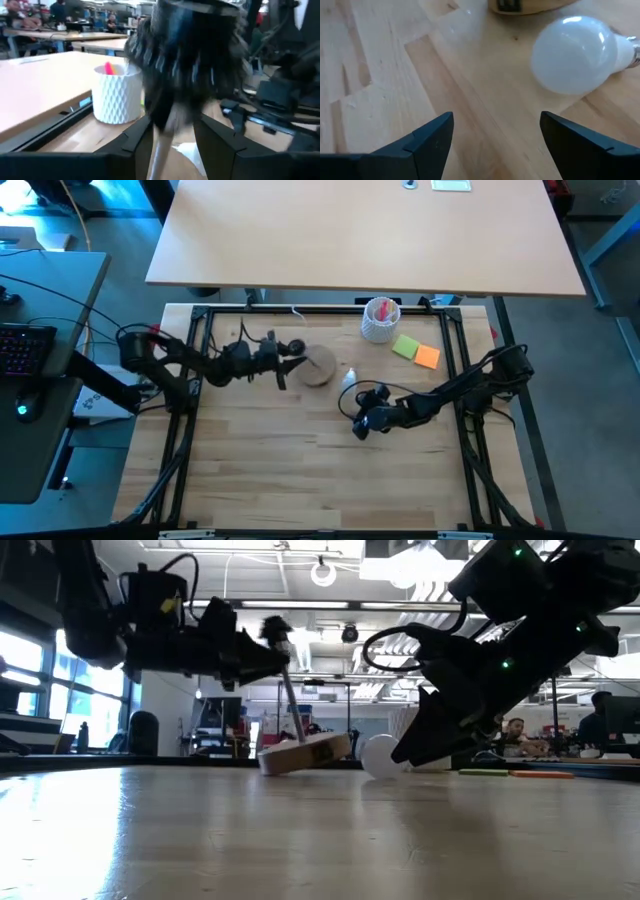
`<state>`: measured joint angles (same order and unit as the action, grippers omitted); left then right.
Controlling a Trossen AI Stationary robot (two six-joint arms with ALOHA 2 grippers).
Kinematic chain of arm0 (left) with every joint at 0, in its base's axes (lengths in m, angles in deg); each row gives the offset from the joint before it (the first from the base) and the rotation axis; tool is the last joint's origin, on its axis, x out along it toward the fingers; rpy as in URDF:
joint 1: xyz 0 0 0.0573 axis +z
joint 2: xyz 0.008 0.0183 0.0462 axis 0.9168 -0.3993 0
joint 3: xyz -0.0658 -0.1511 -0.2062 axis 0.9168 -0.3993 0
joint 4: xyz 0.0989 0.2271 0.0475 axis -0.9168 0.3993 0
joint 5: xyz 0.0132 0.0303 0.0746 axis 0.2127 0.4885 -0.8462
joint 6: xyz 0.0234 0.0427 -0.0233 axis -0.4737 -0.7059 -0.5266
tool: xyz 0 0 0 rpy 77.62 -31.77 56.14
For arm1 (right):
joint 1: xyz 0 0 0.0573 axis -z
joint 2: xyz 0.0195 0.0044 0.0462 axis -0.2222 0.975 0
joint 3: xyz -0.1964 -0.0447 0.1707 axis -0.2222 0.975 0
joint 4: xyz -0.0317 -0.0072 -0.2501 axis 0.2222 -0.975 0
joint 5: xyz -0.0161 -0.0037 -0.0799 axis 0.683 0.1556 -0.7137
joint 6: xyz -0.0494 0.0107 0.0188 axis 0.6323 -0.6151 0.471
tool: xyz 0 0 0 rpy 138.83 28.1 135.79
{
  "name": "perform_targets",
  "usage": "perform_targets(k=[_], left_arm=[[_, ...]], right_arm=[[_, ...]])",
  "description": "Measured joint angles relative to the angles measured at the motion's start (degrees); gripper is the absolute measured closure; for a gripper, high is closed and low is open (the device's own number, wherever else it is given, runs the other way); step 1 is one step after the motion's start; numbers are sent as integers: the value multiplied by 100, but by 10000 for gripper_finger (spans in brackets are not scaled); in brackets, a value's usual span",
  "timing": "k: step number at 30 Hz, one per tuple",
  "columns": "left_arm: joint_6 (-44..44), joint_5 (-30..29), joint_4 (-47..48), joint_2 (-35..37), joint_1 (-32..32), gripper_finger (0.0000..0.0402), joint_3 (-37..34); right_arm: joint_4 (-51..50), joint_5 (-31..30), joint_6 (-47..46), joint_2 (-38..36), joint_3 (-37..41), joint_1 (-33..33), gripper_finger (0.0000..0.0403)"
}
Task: Screw lightbulb
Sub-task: Insert the white lightbulb into the desk lamp
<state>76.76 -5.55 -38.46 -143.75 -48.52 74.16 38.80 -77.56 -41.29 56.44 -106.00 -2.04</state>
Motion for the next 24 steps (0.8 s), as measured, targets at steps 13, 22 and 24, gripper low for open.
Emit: perform_targets(k=[13,22,24], left_arm=[[5,553,523,-1,323,208,43],[-946,418,3235,354,-867,221,703],[-1162,333,3652,41,-1068,226,1184]], right_arm=[[-448,277,-788,-50,3,-156,105],[-1603,-824,-2743,-124,-11,-1087,105],[-2163,-1072,-3265,-155,-6,-1195,105]])
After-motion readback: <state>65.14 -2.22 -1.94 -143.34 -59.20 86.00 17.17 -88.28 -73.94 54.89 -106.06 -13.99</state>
